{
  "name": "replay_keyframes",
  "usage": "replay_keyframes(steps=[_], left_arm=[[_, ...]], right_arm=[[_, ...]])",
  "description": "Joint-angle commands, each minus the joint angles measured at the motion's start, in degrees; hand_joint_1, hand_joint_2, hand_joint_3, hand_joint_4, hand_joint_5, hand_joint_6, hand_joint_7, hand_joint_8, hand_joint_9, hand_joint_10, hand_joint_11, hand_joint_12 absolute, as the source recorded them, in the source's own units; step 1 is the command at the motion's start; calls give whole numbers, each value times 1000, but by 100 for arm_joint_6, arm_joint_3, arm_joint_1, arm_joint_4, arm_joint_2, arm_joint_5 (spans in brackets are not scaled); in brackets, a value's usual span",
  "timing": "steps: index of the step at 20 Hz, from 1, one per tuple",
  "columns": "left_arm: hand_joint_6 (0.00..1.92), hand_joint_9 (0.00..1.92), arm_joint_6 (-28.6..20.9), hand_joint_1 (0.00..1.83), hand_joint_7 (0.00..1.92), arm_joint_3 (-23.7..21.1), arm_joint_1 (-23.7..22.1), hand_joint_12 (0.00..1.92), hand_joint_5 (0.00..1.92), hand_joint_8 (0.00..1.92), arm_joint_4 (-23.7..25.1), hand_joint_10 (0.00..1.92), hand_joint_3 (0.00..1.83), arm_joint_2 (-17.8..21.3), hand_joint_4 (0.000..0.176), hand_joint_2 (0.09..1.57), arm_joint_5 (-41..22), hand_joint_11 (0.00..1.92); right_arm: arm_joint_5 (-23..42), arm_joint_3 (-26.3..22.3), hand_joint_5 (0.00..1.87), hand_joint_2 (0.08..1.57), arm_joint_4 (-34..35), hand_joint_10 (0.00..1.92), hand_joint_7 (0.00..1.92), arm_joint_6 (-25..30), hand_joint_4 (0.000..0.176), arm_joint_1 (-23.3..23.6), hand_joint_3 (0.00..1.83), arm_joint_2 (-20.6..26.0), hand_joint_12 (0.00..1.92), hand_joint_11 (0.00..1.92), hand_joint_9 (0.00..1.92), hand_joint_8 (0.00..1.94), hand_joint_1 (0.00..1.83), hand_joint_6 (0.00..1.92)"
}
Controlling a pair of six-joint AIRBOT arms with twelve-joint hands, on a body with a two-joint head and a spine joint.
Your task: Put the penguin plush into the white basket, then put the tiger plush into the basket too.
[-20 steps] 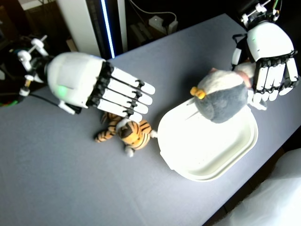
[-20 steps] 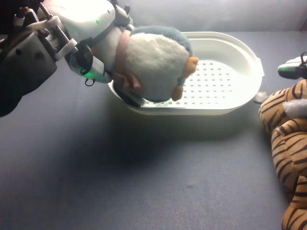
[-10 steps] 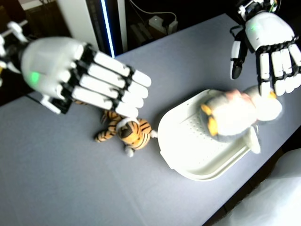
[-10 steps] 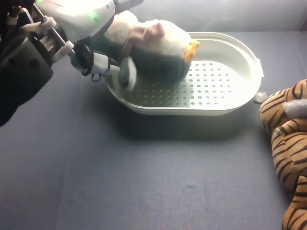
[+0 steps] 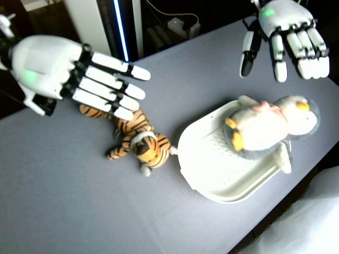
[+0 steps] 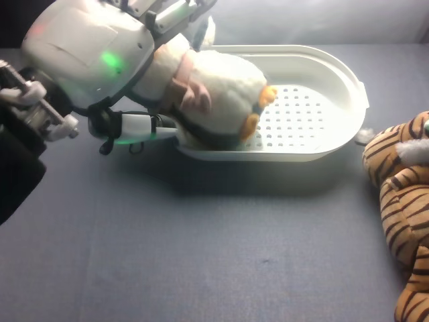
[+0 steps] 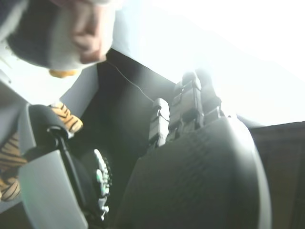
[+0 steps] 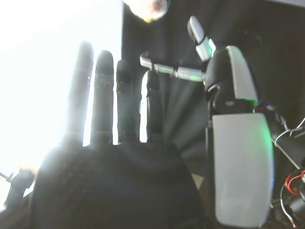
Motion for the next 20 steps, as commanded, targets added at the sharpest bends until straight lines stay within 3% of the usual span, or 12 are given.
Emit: replay_keyframes(steps=[1, 5, 7, 10, 12, 13, 14, 16, 17, 18, 19, 20], left_arm=[[0, 2, -284, 917, 0, -21, 9, 2, 3, 0, 283, 0, 0, -7, 173, 800, -865, 0], [0, 0, -795, 907, 0, -112, 302, 0, 0, 0, 436, 0, 0, 84, 156, 758, -1269, 0], [0, 0, -801, 850, 0, -249, 426, 0, 0, 0, 451, 0, 0, 186, 162, 759, -1476, 0], [0, 0, -926, 910, 0, -289, 582, 0, 0, 0, 419, 0, 0, 214, 175, 778, -1637, 0], [0, 0, -984, 872, 0, -289, 643, 0, 0, 0, 381, 0, 0, 230, 175, 778, -1669, 0], [0, 0, -990, 871, 0, -289, 666, 0, 0, 0, 347, 0, 0, 246, 175, 777, -1671, 0], [0, 0, -991, 871, 0, -289, 675, 0, 0, 0, 331, 0, 0, 256, 175, 777, -1671, 0], [0, 0, -1036, 884, 0, -291, 711, 0, 0, 0, 317, 0, 0, 286, 158, 778, -1708, 0], [0, 0, -1043, 885, 0, -293, 721, 0, 0, 0, 315, 0, 0, 290, 158, 781, -1723, 0], [1, 0, -1046, 872, 0, -300, 728, 0, 3, 0, 315, 0, 4, 293, 163, 795, -1733, 0], [3, 0, -1046, 875, 0, -306, 731, 0, 8, 0, 315, 0, 5, 296, 169, 797, -1733, 0], [7, 0, -1047, 878, 0, -316, 749, 0, 18, 0, 314, 0, 6, 311, 169, 800, -1742, 0]], right_arm=[[416, 35, 292, 1042, 27, 5, 280, 27, 105, 31, 0, -66, 77, 494, 420, 6, 876, 3], [-234, 96, 301, 1026, -148, 10, 302, 27, 85, 178, 0, -229, 94, 498, 443, 6, 917, 1], [-455, 153, 274, 1029, -153, 0, 278, 16, 105, 251, 0, -314, 98, 493, 411, 0, 917, 0], [-834, 291, 286, 1021, -177, 0, 278, -14, 75, 509, 0, -511, 96, 469, 401, 0, 936, 5], [-1134, 374, 284, 1021, -214, 1, 282, -99, 85, 699, 0, -628, 107, 483, 404, 2, 901, 3], [-1237, 402, 429, 1036, -214, 0, 373, -127, 58, 757, 0, -664, 493, 502, 585, 10, 988, 16], [-1298, 409, 429, 1036, -213, 0, 373, -161, 58, 781, 0, -672, 493, 502, 585, 10, 988, 16], [-1461, 413, 619, 1014, -209, 178, 526, -272, 17, 826, 0, -672, 1199, 574, 839, 18, 1093, 13], [-1495, 420, 721, 976, -209, 806, 610, -276, 0, 831, 3, -671, 1406, 701, 762, 48, 1177, 18], [-1510, 429, 838, 1003, -211, 1351, 599, -276, 0, 832, 4, -671, 1566, 790, 735, 440, 1288, 15], [-1504, 437, 853, 1159, -201, 1525, 732, -276, 0, 837, 11, -667, 1572, 867, 799, 1248, 1219, 848], [-1475, 457, 920, 1165, -193, 1507, 829, -276, 0, 888, 0, -653, 1523, 977, 939, 1333, 1225, 943]])
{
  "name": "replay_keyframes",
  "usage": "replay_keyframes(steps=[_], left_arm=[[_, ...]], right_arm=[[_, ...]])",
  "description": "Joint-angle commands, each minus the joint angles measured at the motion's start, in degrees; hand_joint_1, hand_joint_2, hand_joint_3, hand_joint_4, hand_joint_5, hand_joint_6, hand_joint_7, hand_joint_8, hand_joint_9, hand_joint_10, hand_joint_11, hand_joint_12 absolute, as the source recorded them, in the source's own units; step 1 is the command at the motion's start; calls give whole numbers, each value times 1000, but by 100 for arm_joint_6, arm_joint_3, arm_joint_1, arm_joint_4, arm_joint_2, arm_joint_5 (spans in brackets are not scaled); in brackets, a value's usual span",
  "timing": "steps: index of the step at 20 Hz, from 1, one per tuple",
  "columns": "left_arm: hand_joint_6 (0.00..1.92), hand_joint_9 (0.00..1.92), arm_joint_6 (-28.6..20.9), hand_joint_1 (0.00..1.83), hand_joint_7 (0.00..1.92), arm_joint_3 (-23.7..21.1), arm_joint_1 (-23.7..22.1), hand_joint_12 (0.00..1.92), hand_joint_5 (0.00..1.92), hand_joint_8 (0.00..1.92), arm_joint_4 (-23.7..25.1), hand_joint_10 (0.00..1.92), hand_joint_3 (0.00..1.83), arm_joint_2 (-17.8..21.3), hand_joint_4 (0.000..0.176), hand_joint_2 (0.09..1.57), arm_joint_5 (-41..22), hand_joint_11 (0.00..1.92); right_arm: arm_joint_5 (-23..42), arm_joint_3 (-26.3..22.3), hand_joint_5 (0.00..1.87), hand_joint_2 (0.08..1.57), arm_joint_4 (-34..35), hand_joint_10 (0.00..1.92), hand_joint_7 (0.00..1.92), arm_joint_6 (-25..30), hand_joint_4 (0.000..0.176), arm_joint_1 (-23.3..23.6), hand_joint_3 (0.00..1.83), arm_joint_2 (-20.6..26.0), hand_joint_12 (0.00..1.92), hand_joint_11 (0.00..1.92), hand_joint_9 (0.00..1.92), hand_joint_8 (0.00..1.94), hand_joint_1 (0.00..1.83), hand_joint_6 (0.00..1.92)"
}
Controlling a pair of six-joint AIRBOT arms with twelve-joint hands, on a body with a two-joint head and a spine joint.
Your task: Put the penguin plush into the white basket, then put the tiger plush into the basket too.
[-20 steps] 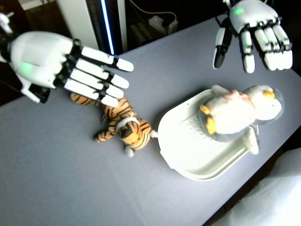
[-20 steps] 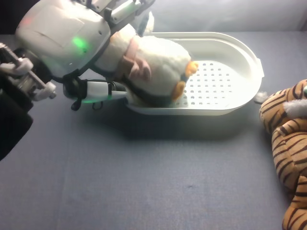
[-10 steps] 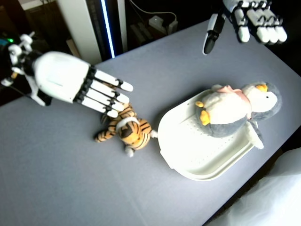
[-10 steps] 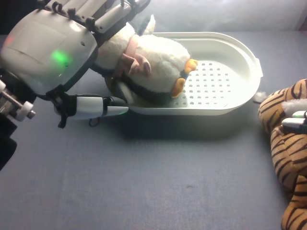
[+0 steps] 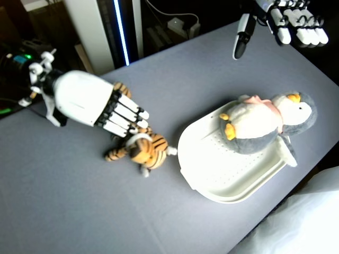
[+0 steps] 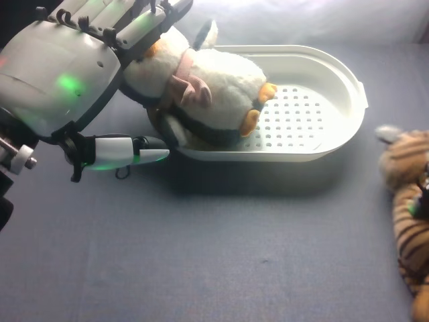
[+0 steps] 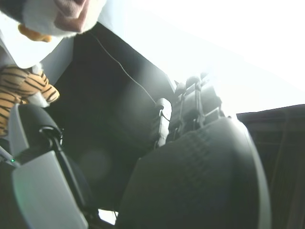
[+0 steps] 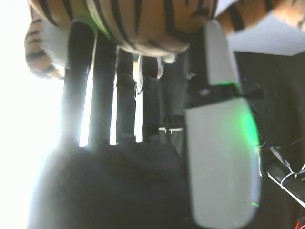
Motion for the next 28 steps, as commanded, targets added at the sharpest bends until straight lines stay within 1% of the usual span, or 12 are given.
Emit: replay_keyframes(steps=[1, 5, 10, 13, 16, 19, 20, 22, 24, 25, 27, 28], left_arm=[[7, 0, -7, 860, 0, -40, -27, 0, 20, 0, 169, 0, 4, 38, 165, 798, -711, 0], [10, 0, -123, 850, 0, -40, 108, 1, 39, 0, 82, 0, 4, 60, 163, 802, -791, 3], [13, 0, -126, 877, 0, -39, 112, 11, 67, 0, 82, 0, 4, 55, 152, 805, -829, 19], [9, 0, -127, 866, 0, -38, 120, 6, 67, 0, 78, 0, 7, 46, 150, 815, -828, 5], [7, 0, -136, 898, 0, -30, 138, 9, 70, 0, 84, 0, 3, 53, 150, 811, -808, 8], [8, 0, -170, 909, 0, -20, 161, 17, 80, 0, 86, 0, 0, 54, 157, 795, -818, 20], [7, 0, -190, 889, 0, -18, 161, 27, 82, 0, 98, 0, 0, 50, 148, 797, -818, 39], [11, 0, -233, 885, 0, -20, 165, 28, 100, 0, 123, 0, 0, 53, 149, 797, -846, 33], [4, 0, -296, 831, 0, -28, 227, 25, 89, 0, 112, 0, 2, 51, 124, 805, -952, 17], [6, 0, -341, 792, 14, -32, 267, 31, 97, 5, 88, 0, 2, 51, 117, 806, -1013, 26], [3, 0, -578, 796, 17, -27, 415, 5, 96, 4, 39, 0, 5, 61, 141, 815, -1230, 0], [3, 0, -658, 796, 17, -26, 483, 5, 96, 4, 20, 0, 5, 72, 141, 815, -1319, 0]], right_arm=[[503, 20, 1018, 1150, 16, 1458, 840, 24, 0, 91, 0, 23, 1481, 1056, 1024, 1338, 1239, 856], [1345, 41, 1082, 1097, 182, 1199, 966, -65, 0, 407, 0, 150, 1431, 1014, 1025, 1118, 1247, 764], [2089, 135, 938, 1125, 430, 1050, 991, -596, 21, 1217, 0, 119, 1469, 825, 940, 994, 1216, 1076], [1641, 546, 885, 1191, 370, 1605, 823, -728, 0, 2166, 0, -305, 1884, 601, 753, 1520, 1246, 879], [716, 1086, 948, 1161, 98, 1349, 865, -628, 0, 3070, 0, -918, 1604, 734, 823, 1341, 1225, 944], [-106, 1646, 1155, 1095, -145, 1127, 952, -327, 0, 3626, 0, -1526, 1489, 678, 796, 1241, 1270, 509], [-257, 1812, 1059, 1096, -179, 797, 969, -138, 0, 3665, 11, -1675, 1272, 659, 825, 1044, 1237, 826], [-344, 1907, 797, 1009, -165, 284, 658, 85, 0, 3636, 0, -1712, 838, 542, 665, 187, 1259, 95], [-315, 1902, 501, 1019, -1, 23, 408, 177, 0, 3462, 2, -1643, 756, 175, 400, 7, 946, 3], [-240, 1882, 373, 1029, 62, 4, 279, 242, 14, 3370, 5, -1571, 702, 34, 271, 1, 871, 0], [117, 1767, 158, 1009, 255, 3, 67, 321, 100, 3180, 0, -1420, 79, 0, 43, 2, 732, 0], [298, 1712, 158, 1009, 339, 3, 67, 345, 100, 3116, 0, -1373, 79, 0, 43, 2, 732, 0]])
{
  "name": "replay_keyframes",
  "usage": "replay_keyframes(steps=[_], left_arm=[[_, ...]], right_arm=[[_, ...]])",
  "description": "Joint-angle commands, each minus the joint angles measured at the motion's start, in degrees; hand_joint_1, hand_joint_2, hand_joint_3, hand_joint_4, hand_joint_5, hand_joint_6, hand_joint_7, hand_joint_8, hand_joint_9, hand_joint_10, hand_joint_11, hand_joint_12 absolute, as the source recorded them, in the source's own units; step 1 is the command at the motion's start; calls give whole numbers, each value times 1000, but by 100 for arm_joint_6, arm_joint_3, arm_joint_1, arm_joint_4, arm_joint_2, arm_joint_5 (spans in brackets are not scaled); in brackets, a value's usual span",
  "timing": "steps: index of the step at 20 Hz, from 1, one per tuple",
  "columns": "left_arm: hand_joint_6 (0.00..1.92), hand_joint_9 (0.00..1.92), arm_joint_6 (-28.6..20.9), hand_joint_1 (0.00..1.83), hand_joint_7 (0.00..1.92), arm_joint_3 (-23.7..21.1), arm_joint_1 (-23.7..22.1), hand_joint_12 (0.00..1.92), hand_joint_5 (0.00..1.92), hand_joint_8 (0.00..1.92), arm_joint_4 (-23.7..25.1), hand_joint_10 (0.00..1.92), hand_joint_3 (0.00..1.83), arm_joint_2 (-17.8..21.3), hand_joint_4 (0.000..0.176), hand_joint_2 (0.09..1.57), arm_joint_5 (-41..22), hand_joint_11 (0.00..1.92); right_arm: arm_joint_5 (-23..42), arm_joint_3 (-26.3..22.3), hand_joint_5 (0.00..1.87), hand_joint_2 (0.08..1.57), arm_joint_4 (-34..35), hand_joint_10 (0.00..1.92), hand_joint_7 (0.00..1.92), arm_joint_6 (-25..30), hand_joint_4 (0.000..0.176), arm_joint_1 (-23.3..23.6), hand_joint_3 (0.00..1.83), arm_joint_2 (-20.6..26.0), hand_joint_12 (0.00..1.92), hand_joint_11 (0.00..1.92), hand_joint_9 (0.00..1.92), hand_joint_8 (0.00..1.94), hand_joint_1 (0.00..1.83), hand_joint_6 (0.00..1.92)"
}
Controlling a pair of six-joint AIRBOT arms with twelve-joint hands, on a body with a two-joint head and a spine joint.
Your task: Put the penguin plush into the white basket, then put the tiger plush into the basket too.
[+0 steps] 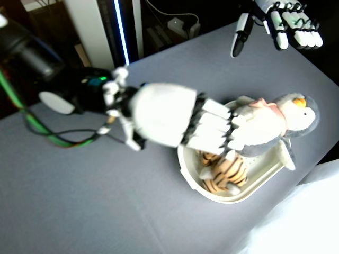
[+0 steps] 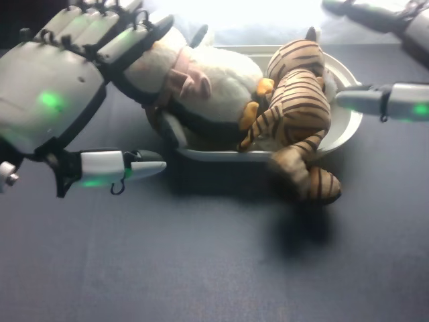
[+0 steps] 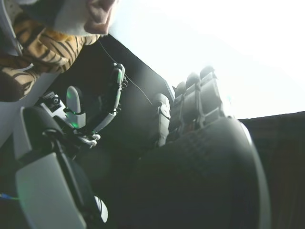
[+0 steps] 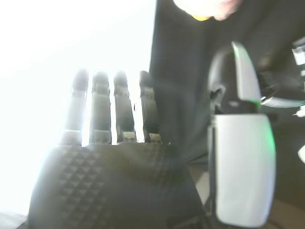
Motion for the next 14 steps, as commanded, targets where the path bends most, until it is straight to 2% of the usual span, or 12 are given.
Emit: replay_keyframes(steps=[1, 2, 4, 5, 6, 7, 8, 10, 11, 12, 13, 14], left_arm=[[0, 0, -86, 768, 1, -17, -21, 0, 76, 0, 142, 0, 4, 54, 173, 813, -895, 0], [0, 0, -240, 751, 0, -18, 75, 0, 62, 0, 134, 0, 6, 83, 143, 820, -1064, 0], [0, 0, -520, 763, 0, -5, 224, 0, 38, 0, 116, 0, 0, 106, 155, 795, -1315, 0], [0, 0, -754, 804, 0, 28, 351, 0, 16, 0, 67, 0, 0, 88, 172, 801, -1444, 0], [0, 0, -1057, 787, 0, 69, 508, 0, 2, 0, 14, 0, 1, 51, 175, 808, -1614, 0], [0, 0, -1396, 787, 0, 108, 702, 0, 2, 0, -32, 0, 1, 3, 175, 808, -1839, 0], [0, 0, -1684, 707, 0, 119, 894, 12, 0, 0, -70, 0, 6, -30, 176, 819, -2111, 26], [0, 0, -2058, 685, 0, 77, 1219, 9, 0, 0, -133, 0, 10, -44, 176, 831, -2612, 13], [0, 0, -2128, 659, 0, 56, 1315, 6, 0, 0, -145, 0, 21, -42, 176, 858, -2731, 6], [0, 0, -2173, 619, 0, 37, 1401, 14, 0, 0, -154, 0, 17, -39, 176, 855, -2841, 21], [0, 0, -2183, 555, 0, 16, 1471, 23, 0, 0, -165, 0, 30, -38, 176, 897, -2923, 33], [0, 0, -2184, 555, 0, 17, 1479, 23, 0, 0, -188, 0, 30, -46, 176, 897, -2942, 33]], right_arm=[[1135, -54, 137, 1012, 50, 8, 41, 98, 103, 12, 1, 39, 54, 9, 43, 0, 709, 0], [1470, -158, 133, 1027, 116, 2, 22, 155, 108, -104, 4, 167, 10, 1, 31, 0, 700, 0], [2001, -350, 111, 1011, 260, 5, 47, 157, 120, -314, 0, 360, 0, 0, 40, 10, 758, 2], [2291, -441, 131, 1014, 399, 8, 91, 157, 114, -480, 0, 440, 14, 27, 77, 7, 767, 3], [2603, -534, 162, 1010, 586, 13, 137, 156, 98, -696, 0, 507, 33, 70, 100, 17, 846, 11], [2856, -622, 162, 1010, 732, 13, 137, 156, 98, -899, 0, 560, 33, 70, 100, 17, 846, 11], [3123, -735, 202, 1094, 857, 13, 194, 156, 78, -1093, 10, 622, 48, 94, 163, 9, 1073, 6], [3541, -934, 194, 1112, 937, 12, 197, 155, 80, -1398, 12, 731, 32, 56, 174, 4, 1093, 1], [3662, -1002, 187, 1092, 952, 15, 205, 155, 78, -1511, 1, 771, 37, 64, 192, 5, 1029, 0], [3785, -1069, 152, 1053, 973, 19, 209, 155, 81, -1638, 0, 811, 48, 86, 212, 5, 941, 0], [3991, -1160, 135, 1008, 1010, 15, 253, 155, 125, -1790, 0, 863, 71, 118, 265, 5, 927, 0], [4085, -1198, 135, 1008, 1015, 15, 253, 155, 125, -1849, 0, 880, 71, 118, 265, 5, 927, 0]])
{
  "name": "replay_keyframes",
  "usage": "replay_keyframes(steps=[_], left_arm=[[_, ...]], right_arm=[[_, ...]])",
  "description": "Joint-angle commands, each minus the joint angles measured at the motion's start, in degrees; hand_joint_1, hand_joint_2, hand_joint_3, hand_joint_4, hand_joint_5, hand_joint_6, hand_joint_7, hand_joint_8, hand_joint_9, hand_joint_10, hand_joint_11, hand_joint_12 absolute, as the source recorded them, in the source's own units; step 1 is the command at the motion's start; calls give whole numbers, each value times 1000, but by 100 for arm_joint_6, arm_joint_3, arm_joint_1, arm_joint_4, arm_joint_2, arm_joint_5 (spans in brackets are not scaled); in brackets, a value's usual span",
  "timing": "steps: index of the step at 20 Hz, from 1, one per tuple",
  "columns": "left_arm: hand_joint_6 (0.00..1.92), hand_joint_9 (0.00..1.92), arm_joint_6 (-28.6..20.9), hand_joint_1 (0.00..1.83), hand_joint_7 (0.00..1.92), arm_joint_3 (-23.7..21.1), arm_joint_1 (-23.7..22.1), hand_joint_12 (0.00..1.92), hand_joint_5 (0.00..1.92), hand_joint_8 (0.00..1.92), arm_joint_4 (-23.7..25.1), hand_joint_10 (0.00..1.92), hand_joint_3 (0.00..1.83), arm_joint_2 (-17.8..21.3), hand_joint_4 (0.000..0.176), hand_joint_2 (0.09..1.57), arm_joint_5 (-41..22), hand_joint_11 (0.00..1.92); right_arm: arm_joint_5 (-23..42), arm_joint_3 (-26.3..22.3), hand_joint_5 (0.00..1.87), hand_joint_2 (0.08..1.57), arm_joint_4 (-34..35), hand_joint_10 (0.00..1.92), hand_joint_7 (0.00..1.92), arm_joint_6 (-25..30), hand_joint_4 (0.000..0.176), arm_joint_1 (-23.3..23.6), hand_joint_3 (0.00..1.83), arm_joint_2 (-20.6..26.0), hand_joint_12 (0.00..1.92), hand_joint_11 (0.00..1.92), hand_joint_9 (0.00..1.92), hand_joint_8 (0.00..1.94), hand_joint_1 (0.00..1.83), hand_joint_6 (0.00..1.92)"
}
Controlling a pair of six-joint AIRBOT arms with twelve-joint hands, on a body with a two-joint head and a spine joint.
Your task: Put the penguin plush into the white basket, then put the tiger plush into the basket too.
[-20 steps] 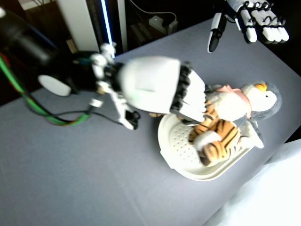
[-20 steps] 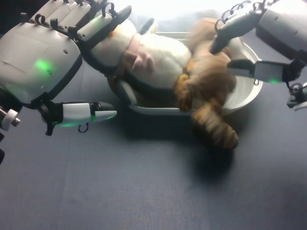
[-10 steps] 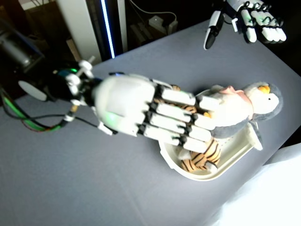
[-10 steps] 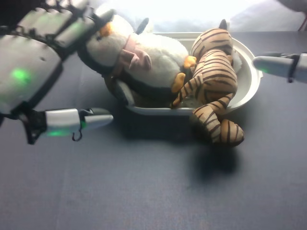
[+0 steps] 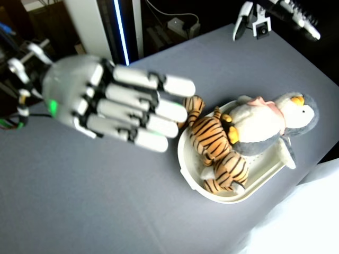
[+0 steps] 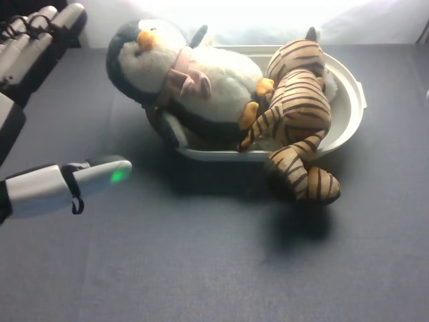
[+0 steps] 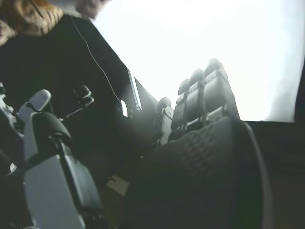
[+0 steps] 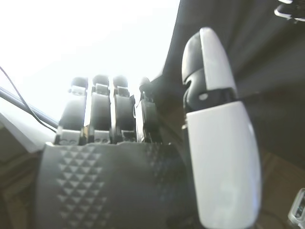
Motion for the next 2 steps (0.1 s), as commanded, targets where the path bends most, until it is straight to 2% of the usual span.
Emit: replay_keyframes(steps=[1, 2], left_arm=[[2, 0, -27, 578, 0, 0, -51, 224, 5, 0, 79, 0, 19, -41, 176, 933, -765, 0], [2, 0, -63, 578, 0, 12, -40, 224, 5, 0, 78, 0, 19, -53, 176, 933, -804, 0]], right_arm=[[789, -34, 183, 1099, 84, 4, 342, 24, 55, 40, 12, 46, 298, 215, 362, 10, 922, 12], [790, -81, 183, 1099, 50, 4, 342, 24, 55, 41, 12, 47, 298, 215, 362, 10, 922, 12]])
